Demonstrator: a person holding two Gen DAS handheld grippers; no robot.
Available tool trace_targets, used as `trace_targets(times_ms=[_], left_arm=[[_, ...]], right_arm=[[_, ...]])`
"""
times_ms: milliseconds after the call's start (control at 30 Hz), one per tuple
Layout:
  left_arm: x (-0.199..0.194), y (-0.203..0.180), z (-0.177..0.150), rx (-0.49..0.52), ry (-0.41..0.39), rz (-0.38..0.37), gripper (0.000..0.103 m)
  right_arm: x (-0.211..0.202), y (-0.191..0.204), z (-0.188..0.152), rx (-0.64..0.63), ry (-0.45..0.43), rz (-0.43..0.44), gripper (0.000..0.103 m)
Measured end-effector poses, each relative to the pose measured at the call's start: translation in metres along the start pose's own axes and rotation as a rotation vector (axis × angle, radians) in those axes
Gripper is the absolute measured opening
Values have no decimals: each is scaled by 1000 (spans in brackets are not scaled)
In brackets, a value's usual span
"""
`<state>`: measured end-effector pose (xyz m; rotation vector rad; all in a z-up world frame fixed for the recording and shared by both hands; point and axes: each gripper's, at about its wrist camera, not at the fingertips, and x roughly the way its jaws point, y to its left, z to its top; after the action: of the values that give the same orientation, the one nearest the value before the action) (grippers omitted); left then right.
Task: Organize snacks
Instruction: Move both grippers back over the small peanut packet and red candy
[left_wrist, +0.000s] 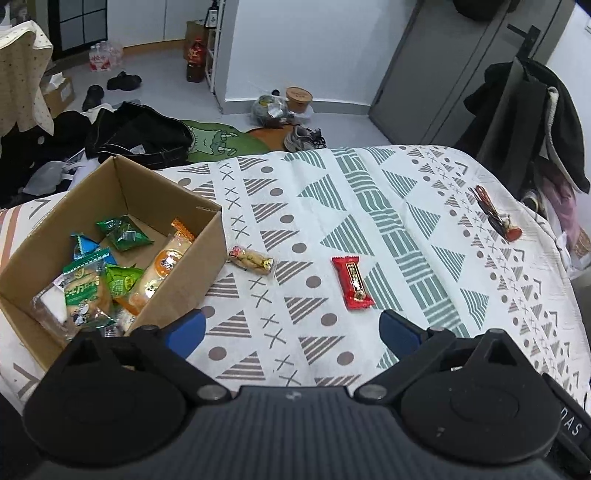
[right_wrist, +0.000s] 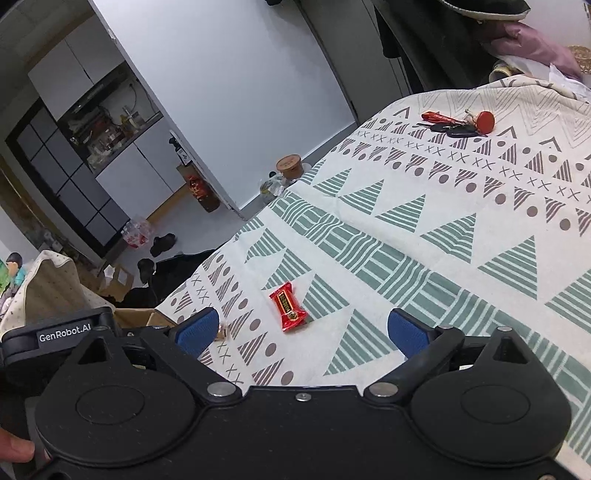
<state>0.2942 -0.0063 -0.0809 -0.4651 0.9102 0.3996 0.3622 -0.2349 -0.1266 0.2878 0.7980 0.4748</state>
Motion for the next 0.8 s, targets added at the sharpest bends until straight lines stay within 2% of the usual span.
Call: trace_targets(times_ms=[200,267,567,633,800], left_arm=[[13,-7,1,-32,-27,17,97],[17,-8,1,-47,-36,19,92],[33,-1,-4,-134,-85,45,66],[39,3,-4,-162,-92,53,64],[57,10,-2,-227,-99,70,60]], right_arm=[[16,-6,4,-17,15,17,93],[22,-7,7,-17,22,26,87],[55,-2,14,-65,81,78,79],[66,1,13,-81,103,89,75],[92,5,9,-116,159,104,60]])
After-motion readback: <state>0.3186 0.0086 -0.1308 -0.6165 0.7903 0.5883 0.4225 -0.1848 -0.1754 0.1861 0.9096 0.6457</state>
